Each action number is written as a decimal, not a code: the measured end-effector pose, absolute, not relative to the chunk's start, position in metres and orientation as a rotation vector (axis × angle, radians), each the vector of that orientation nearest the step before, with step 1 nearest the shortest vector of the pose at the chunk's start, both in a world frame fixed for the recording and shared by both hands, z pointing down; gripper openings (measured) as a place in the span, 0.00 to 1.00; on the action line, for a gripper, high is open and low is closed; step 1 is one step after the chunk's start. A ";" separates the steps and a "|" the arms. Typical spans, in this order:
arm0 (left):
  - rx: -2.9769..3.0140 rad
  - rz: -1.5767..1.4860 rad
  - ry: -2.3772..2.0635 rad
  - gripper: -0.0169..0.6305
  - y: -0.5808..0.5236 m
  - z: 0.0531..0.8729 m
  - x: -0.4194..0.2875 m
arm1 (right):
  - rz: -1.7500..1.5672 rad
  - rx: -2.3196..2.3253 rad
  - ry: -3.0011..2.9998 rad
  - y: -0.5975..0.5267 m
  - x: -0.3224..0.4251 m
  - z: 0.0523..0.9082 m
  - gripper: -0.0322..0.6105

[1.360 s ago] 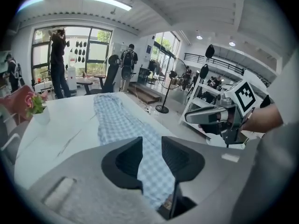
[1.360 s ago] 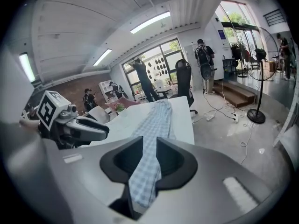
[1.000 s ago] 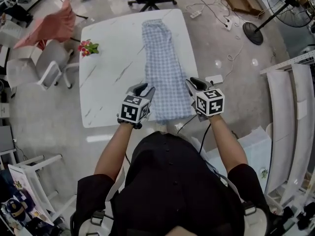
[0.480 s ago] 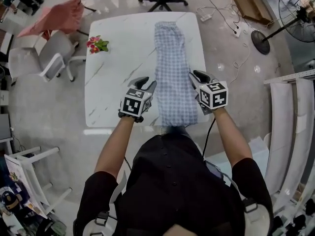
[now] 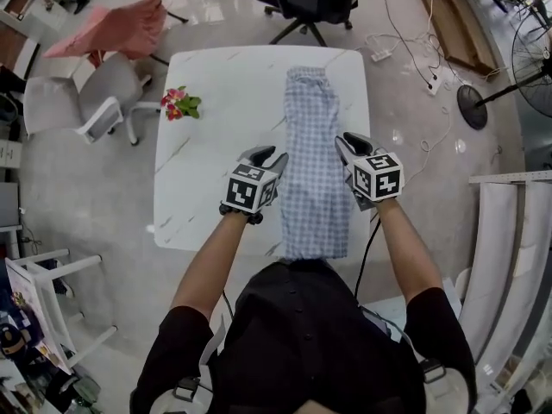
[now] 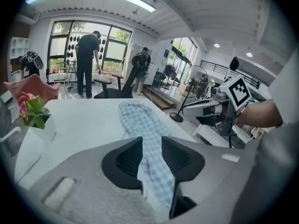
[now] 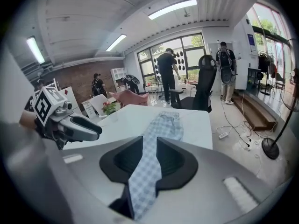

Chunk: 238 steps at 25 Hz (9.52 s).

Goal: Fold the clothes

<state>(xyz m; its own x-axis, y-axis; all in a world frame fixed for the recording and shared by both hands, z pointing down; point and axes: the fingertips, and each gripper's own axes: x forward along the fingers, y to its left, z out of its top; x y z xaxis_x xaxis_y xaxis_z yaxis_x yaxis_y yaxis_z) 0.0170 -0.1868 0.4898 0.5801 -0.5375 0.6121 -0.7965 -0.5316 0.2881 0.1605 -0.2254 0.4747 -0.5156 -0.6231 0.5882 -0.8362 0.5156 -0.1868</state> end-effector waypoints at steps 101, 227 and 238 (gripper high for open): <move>2.684 0.601 -0.951 0.14 -0.365 0.469 0.059 | -0.074 0.871 -2.445 -0.359 0.123 0.460 0.16; 2.305 0.843 -0.789 0.25 -0.160 0.553 0.040 | 0.444 0.875 -2.202 -0.147 0.179 0.543 0.25; 2.157 0.832 -0.691 0.29 -0.182 0.600 0.049 | 0.953 0.887 -2.099 -0.186 0.185 0.598 0.31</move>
<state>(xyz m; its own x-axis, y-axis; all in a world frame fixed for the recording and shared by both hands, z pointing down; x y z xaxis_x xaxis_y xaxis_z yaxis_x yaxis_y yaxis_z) 0.0491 -0.1817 0.6000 0.6493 -0.2171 0.7289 -0.6765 -0.6029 0.4230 0.1853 -0.1859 0.5983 -0.5533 -0.3040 0.7756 -0.7840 0.5046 -0.3615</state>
